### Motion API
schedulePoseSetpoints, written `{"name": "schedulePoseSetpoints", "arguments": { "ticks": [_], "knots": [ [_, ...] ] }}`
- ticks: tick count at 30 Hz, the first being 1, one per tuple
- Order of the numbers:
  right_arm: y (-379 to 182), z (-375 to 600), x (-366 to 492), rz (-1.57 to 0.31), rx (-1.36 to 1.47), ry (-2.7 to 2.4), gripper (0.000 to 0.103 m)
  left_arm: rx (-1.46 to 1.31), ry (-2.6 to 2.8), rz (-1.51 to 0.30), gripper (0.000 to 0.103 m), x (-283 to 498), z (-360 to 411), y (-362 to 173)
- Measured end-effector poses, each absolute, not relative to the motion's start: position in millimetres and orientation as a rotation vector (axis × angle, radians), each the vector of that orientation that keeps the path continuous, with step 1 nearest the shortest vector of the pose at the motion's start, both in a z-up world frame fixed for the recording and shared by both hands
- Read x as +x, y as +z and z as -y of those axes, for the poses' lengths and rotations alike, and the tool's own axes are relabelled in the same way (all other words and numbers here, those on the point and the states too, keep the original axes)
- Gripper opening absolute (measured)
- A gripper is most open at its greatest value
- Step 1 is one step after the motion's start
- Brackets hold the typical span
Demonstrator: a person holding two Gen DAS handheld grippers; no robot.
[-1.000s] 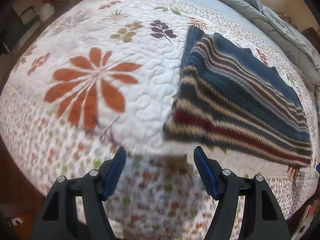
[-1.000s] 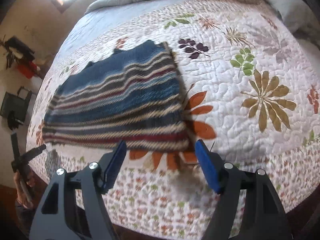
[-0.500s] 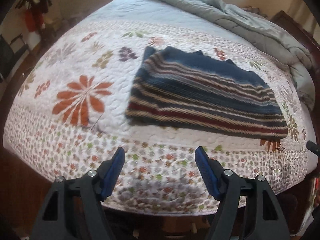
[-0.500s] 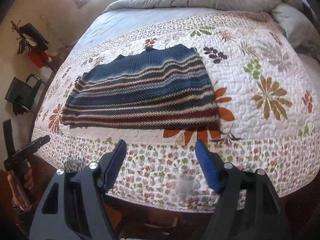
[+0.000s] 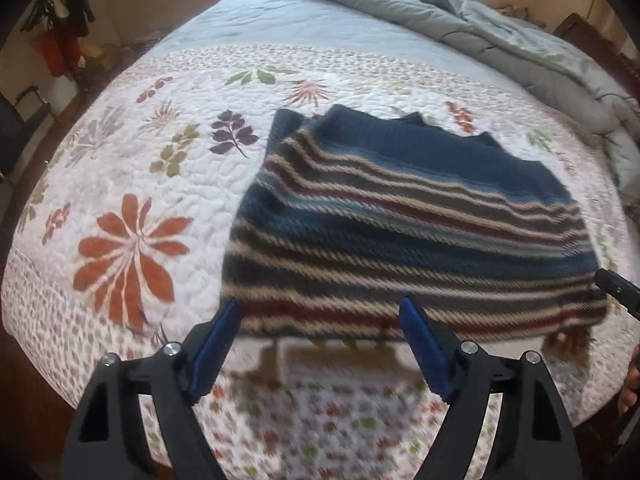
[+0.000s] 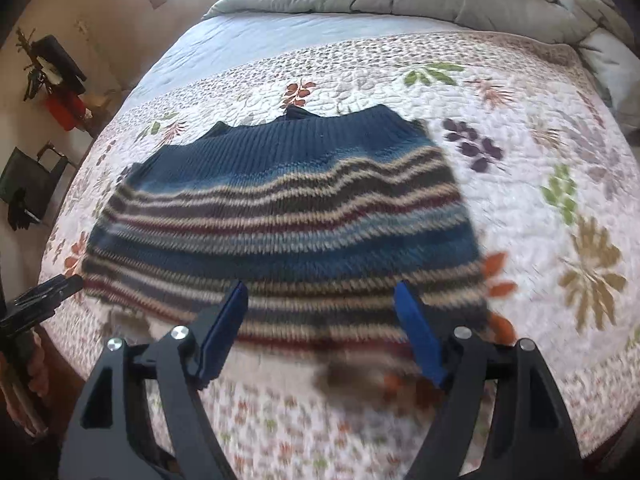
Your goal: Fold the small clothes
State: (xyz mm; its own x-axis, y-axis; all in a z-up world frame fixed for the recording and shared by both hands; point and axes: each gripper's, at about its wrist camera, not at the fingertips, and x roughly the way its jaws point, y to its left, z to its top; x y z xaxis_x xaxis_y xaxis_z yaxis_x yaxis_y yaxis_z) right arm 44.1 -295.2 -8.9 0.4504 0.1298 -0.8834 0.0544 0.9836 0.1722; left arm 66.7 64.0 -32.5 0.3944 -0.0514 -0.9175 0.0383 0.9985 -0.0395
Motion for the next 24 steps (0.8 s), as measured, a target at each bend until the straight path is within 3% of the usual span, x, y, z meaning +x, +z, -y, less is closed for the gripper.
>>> {"name": "schedulePoseSetpoints", "arguments": {
  "ticks": [8,24],
  "knots": [
    [-65.4,268.7,72.7,-1.167,0.097,0.04,0.081,0.082,-0.057,-1.086,0.082,74.8,-47.1,-44.0],
    [-48.0,253.5,63.5,-1.039,0.117,0.118,0.083,0.138,-0.035,-1.057,0.087,80.1,-67.5,-59.5]
  ]
}}
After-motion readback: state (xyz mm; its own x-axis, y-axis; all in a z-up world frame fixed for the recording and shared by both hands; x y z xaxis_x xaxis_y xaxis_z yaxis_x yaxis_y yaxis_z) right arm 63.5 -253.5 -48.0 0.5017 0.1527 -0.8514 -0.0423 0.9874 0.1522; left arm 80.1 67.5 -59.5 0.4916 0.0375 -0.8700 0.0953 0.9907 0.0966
